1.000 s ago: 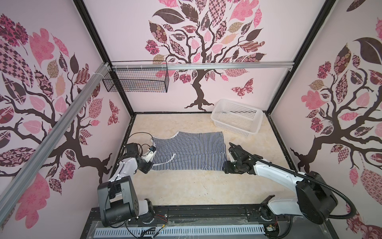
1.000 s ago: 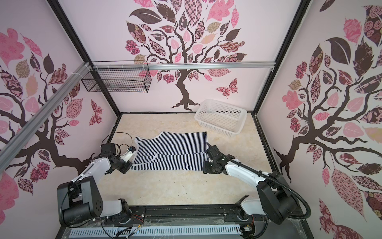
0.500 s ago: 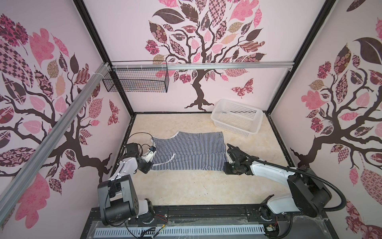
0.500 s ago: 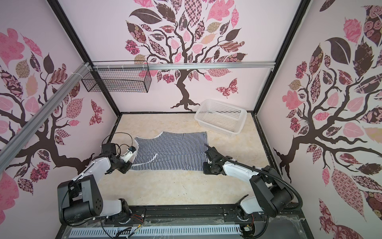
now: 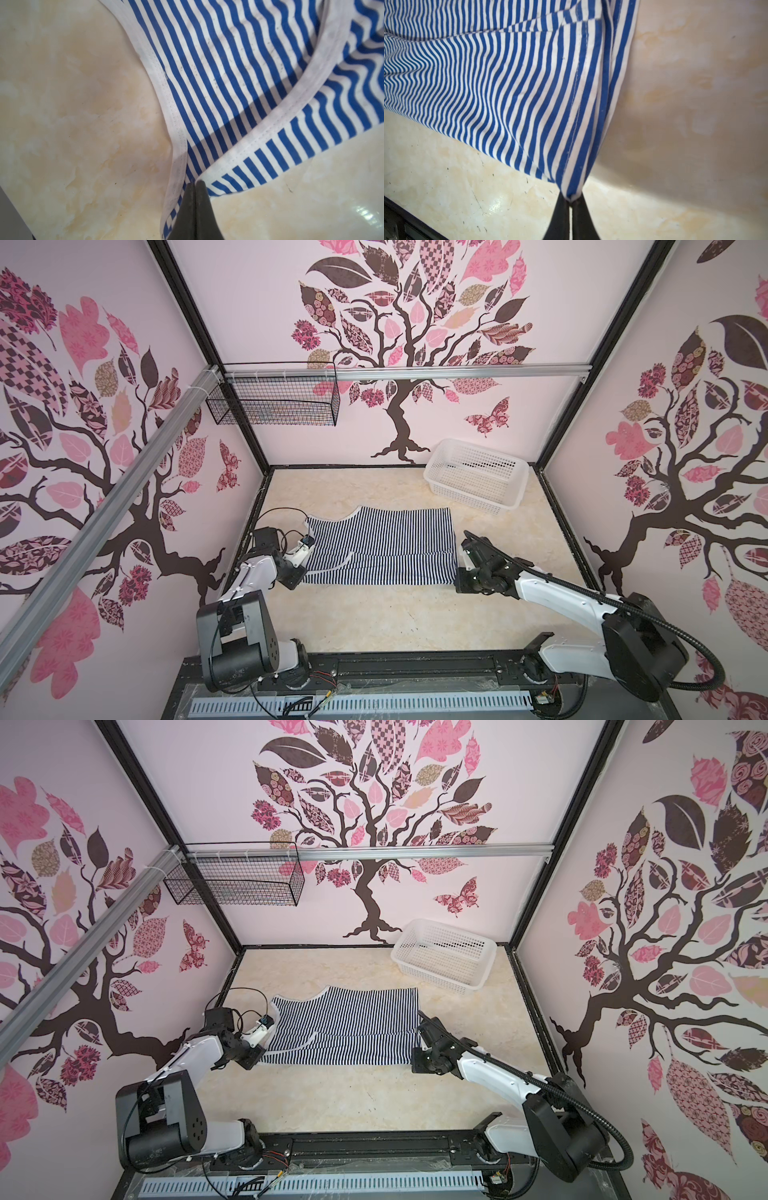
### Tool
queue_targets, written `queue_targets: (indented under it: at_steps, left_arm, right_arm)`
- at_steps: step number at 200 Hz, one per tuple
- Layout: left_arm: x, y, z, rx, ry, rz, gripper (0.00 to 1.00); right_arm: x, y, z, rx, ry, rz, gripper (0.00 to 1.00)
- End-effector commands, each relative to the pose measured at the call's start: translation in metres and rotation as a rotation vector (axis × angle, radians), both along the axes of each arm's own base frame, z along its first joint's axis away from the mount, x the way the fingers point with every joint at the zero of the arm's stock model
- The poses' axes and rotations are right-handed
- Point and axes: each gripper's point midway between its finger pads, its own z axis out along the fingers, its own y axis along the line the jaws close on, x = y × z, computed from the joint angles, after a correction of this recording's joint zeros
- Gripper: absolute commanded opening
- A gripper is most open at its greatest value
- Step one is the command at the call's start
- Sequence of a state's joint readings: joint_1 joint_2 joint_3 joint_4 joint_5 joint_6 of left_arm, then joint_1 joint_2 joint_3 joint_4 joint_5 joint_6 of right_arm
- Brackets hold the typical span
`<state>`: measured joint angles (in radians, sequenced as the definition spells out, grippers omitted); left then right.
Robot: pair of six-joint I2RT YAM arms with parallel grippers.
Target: Fold and stack the tank tops
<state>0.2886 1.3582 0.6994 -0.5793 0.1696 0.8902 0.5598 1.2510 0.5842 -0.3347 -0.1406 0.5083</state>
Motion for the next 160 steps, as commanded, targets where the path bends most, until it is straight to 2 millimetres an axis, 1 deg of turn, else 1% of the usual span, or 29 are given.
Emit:
queue_targets:
  at_steps: [1,22,45,75,107,127,149,155,160]
  left_arm:
    - [-0.002,0.005,0.002,0.032,0.003,-0.016,0.00]
    - [-0.008,0.002,0.003,0.030,0.008,-0.033,0.00]
    - [-0.019,-0.003,0.002,0.021,0.029,-0.068,0.00]
    - [-0.040,-0.013,-0.001,-0.005,0.092,-0.129,0.00]
    - [-0.063,-0.020,-0.004,-0.007,0.147,-0.197,0.00]
    - [-0.076,-0.022,-0.005,0.001,0.171,-0.232,0.00]
    - [-0.083,-0.021,-0.003,0.022,0.183,-0.245,0.00]
    - [-0.084,-0.020,-0.002,0.028,0.183,-0.249,0.00]
    - [-0.085,-0.020,-0.001,0.031,0.185,-0.255,0.00]
  right_arm:
    - [-0.019,-0.009,-0.007,-0.002,0.063,-0.025,0.05]
    - [-0.029,-0.012,-0.007,0.003,0.083,-0.029,0.05]
    - [-0.040,-0.010,-0.005,0.036,0.093,-0.029,0.06]
    - [-0.055,-0.014,-0.009,0.029,0.112,-0.040,0.07]
    - [-0.071,-0.018,-0.016,0.030,0.136,-0.057,0.12]
    - [-0.081,-0.019,-0.018,0.025,0.143,-0.064,0.13]
    - [-0.088,-0.020,-0.016,0.021,0.151,-0.067,0.20]
    - [-0.090,-0.022,-0.015,0.018,0.152,-0.075,0.24]
    - [-0.091,-0.023,-0.014,0.018,0.152,-0.080,0.29]
